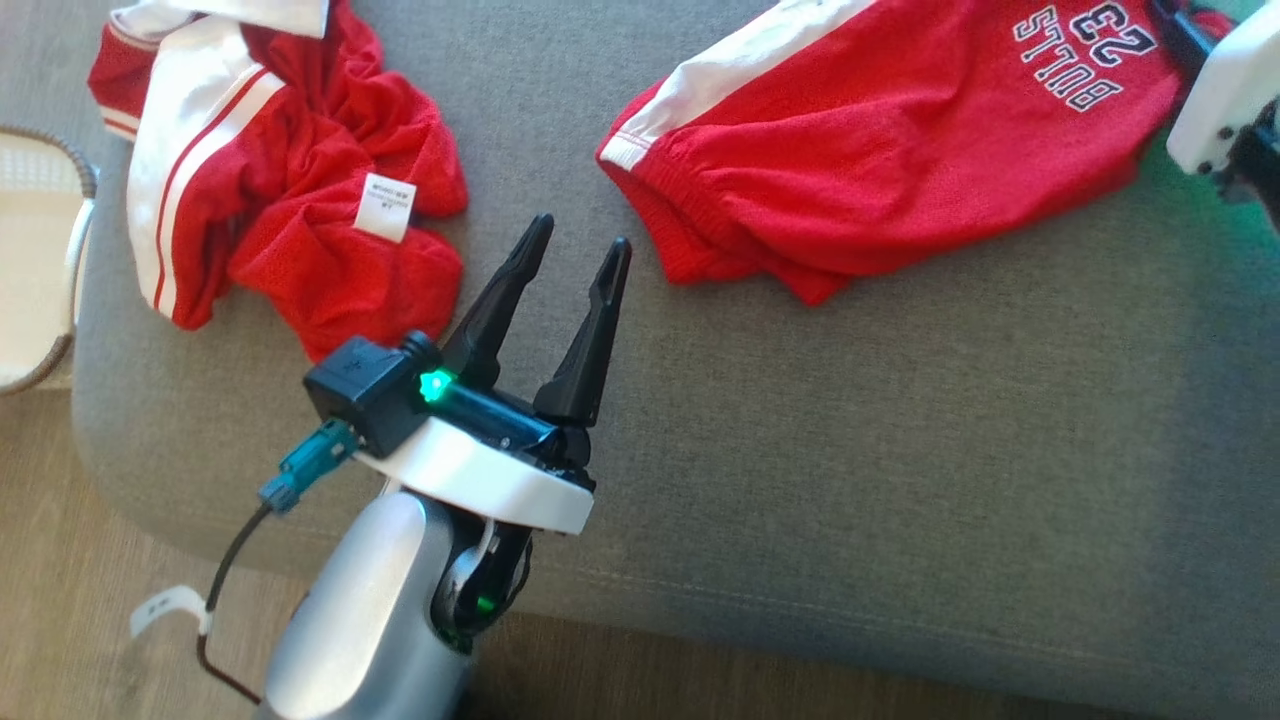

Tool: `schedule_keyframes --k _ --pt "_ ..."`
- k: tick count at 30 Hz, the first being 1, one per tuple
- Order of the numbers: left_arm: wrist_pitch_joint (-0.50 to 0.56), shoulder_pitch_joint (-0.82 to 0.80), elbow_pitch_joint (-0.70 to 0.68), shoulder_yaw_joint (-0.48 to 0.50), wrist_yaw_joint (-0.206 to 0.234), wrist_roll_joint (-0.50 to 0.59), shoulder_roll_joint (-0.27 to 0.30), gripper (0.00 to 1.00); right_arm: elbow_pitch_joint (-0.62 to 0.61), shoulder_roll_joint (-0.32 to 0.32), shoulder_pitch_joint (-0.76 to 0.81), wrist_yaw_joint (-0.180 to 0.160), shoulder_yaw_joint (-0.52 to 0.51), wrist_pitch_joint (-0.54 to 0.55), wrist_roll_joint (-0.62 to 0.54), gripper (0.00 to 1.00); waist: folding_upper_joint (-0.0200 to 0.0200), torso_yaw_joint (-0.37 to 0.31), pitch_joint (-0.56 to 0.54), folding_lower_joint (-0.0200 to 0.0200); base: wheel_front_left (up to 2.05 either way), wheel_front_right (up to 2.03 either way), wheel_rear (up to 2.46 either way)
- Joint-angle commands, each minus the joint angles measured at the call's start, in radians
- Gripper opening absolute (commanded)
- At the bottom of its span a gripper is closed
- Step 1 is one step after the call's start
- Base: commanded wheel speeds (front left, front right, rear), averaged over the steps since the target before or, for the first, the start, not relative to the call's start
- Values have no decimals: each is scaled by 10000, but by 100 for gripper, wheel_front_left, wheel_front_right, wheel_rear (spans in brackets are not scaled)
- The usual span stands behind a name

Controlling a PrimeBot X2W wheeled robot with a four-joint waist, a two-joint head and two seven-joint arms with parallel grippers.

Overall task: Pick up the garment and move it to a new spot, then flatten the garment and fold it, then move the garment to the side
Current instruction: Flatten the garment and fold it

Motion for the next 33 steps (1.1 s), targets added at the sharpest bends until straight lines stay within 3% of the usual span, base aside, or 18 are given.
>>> schedule_keyframes --k 1,8,20,27,33 --pt "-51 170 -345 387 2 119 42 100 -102 30 252 -4 -6 -160 55 0 0 -132 -129 0 0 0 0" --pt "-51 695 -454 694 2 303 28 100 -162 108 617 -4 -132 -1232 95 0 0 -994 -739 0 0 0 0" --pt "-51 1219 -498 774 2 465 198 100 -518 -600 1670 -4 -955 -1597 -613 0 0 -2535 -1308 0 0 0 0" --pt "-51 1231 -415 565 2 417 324 100 -727 -425 1860 -4 -1475 -1733 -1397 0 0 -2735 -1449 0 0 0 0" --pt "-51 1382 -246 374 2 336 405 100 -1101 94 1729 -4 -1637 -1857 -2398 0 0 -2556 -1759 0 0 0 0"
